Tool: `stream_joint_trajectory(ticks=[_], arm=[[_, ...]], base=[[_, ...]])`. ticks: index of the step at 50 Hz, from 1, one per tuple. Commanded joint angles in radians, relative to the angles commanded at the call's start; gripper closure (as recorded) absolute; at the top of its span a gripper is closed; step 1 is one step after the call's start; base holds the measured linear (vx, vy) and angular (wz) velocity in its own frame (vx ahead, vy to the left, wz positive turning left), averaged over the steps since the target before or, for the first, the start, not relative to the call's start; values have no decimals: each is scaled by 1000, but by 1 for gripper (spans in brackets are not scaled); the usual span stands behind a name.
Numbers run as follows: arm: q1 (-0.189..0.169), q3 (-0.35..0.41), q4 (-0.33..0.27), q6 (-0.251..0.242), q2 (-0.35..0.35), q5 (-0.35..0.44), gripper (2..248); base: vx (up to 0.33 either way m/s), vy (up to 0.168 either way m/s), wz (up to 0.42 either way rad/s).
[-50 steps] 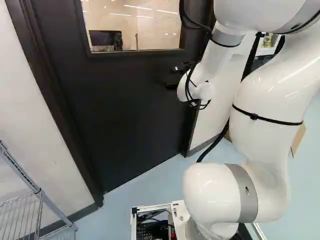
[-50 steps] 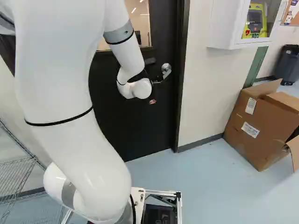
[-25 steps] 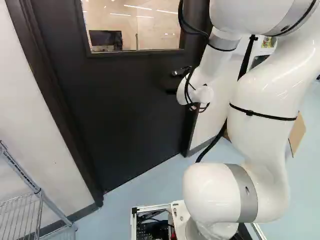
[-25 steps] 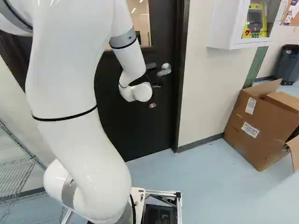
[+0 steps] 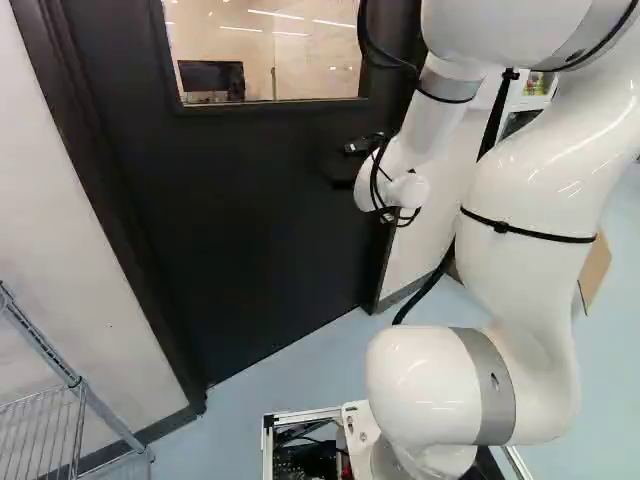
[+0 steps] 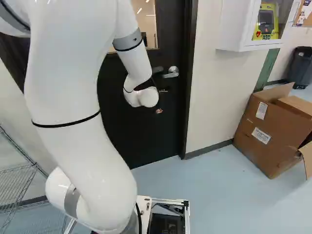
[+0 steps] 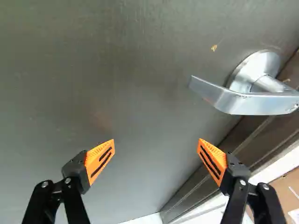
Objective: Open the door and move inside
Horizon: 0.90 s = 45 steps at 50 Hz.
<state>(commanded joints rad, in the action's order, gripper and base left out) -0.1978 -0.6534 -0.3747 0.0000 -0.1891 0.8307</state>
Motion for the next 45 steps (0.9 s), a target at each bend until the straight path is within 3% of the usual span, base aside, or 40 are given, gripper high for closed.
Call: stream_joint_trajectory(ticks=[27,45], arm=[[-46,137,0,0,155,0,3],[-51,148,0,0,210,0,3]], base=[[0,0,0],[0,0,0]])
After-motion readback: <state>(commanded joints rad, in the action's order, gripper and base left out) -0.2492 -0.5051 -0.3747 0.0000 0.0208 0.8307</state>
